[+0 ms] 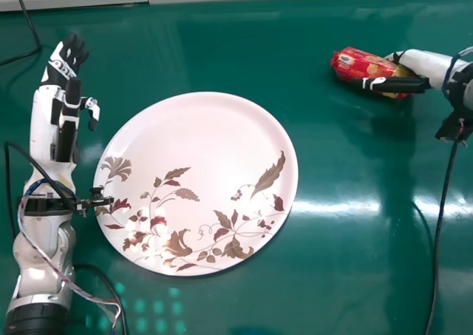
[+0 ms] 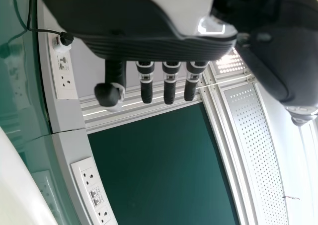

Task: Pick up biscuit and place it in the plate

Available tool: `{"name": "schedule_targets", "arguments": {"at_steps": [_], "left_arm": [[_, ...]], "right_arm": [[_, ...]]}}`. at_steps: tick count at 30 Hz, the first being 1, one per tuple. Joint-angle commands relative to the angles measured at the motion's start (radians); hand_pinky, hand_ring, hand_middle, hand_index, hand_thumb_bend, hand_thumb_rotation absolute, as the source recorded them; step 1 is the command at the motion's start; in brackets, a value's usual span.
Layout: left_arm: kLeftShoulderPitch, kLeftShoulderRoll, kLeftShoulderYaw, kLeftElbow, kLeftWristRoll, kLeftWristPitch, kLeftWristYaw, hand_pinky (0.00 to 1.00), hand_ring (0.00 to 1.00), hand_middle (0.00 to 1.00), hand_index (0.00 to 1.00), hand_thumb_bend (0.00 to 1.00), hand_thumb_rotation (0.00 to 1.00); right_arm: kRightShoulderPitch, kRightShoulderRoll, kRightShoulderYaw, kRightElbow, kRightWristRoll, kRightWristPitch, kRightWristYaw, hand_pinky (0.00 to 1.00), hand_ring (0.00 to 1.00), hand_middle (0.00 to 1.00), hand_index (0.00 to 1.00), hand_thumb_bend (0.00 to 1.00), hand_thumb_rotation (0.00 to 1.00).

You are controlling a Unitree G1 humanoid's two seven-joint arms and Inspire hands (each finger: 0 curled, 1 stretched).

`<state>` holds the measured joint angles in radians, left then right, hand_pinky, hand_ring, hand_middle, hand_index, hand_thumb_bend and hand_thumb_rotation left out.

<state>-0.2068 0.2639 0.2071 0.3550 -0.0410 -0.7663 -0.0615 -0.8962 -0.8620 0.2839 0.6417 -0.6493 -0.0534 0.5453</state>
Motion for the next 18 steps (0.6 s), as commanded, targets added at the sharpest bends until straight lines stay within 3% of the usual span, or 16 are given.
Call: {"name": "schedule_targets", "arguments": {"at_steps": [1,12,17,18], "left_arm": [[0.099,-0.054,-0.016,0.065,0.012,-0.011,0.01,0.0,1.0,1.0,1.0,1.0,0.87],[0.12,-0.049,-0.012,0.062,0.018,-0.036,0.011,0.0,1.0,1.0,1.0,1.0,0.88],[0.124,-0.048,-0.009,0.056,0.017,-0.036,0.014,0.0,1.0,1.0,1.0,1.0,0.89],[0.126,-0.049,-0.009,0.052,0.013,-0.034,0.012,0.0,1.0,1.0,1.0,1.0,0.89]], "right_arm": [[-0.012,-0.009,0.026,0.027,-0.021,-0.008,0.013,0.93,0.97,0.99,0.98,1.0,0.47],[-0.07,0.006,0.093,0.105,-0.081,-0.015,0.034,0.99,0.99,1.0,0.99,1.0,0.5],[-0.096,0.031,0.116,0.141,-0.098,0.007,0.023,0.91,0.96,0.98,0.95,1.0,0.32],[-0.102,0.033,0.131,0.147,-0.119,0.007,0.005,0.79,0.87,0.91,0.92,0.97,0.24]]}}
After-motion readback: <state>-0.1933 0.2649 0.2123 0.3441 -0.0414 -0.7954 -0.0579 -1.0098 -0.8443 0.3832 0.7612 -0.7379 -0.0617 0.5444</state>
